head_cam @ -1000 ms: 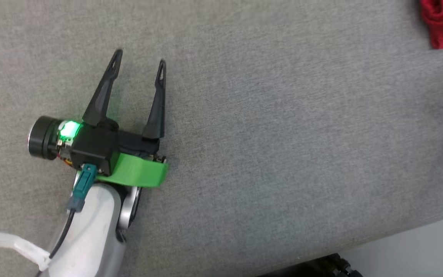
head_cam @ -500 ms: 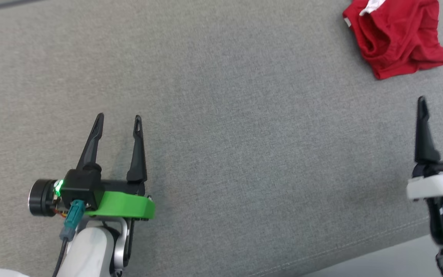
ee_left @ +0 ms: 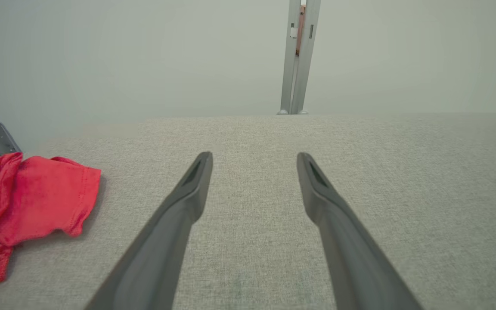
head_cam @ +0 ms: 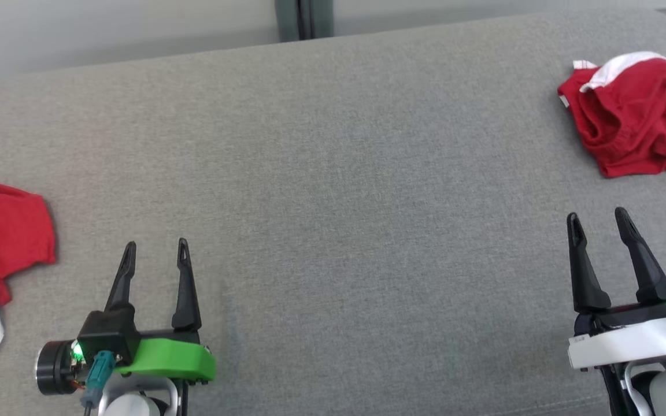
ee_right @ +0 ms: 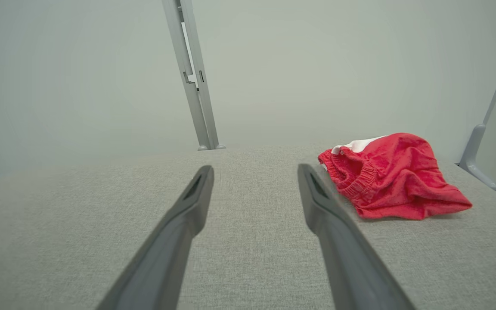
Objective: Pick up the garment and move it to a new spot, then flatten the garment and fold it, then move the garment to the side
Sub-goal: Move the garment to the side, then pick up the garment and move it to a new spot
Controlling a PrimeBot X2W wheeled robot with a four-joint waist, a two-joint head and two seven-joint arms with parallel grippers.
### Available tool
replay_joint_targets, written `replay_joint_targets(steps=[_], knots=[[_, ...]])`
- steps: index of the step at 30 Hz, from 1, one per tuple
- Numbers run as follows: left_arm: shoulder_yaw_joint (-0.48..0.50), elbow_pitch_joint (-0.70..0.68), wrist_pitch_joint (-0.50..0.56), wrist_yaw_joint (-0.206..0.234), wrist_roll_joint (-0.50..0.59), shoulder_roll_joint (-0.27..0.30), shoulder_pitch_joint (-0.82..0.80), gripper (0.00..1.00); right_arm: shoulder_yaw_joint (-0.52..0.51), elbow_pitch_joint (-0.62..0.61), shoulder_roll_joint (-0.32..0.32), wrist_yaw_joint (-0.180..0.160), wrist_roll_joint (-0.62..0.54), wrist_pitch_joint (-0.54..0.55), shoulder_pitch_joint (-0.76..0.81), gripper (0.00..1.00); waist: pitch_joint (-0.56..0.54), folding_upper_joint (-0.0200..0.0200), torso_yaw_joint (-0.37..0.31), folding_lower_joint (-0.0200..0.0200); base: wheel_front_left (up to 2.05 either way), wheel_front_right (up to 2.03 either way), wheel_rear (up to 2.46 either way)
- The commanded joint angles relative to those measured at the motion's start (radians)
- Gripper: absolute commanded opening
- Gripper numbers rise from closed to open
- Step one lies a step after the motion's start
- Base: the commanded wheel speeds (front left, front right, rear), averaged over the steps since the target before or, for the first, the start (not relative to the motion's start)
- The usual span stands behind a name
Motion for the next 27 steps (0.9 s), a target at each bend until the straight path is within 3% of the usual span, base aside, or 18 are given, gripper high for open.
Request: replay_joint_targets(steps=[1, 12, 27], knots=[[0.002, 0.004, -0.004, 0.001, -0.009, 0.008, 0.026, 1.00, -0.006, -0.011, 0.002, -0.001, -0.011, 0.007, 0.028, 1.00, -0.079, 0.0000, 0.073, 0.0000, 0.00, 0.00, 0.00], [-0.005, 0.018, -0.011, -0.009, -0.024, 0.015, 0.102, 1.00, -0.023, -0.075, 0.027, -0.001, -0.030, 0.073, 0.148, 1.00, -0.159, 0.0000, 0.075, 0.0000, 0.00, 0.00, 0.00], [-0.014, 0.034, -0.016, -0.018, -0.028, 0.012, 0.077, 1.00, -0.046, -0.107, 0.027, -0.001, -0.032, 0.097, 0.174, 1.00, -0.158, 0.0000, 0.084, 0.0000, 0.00, 0.00, 0.00]])
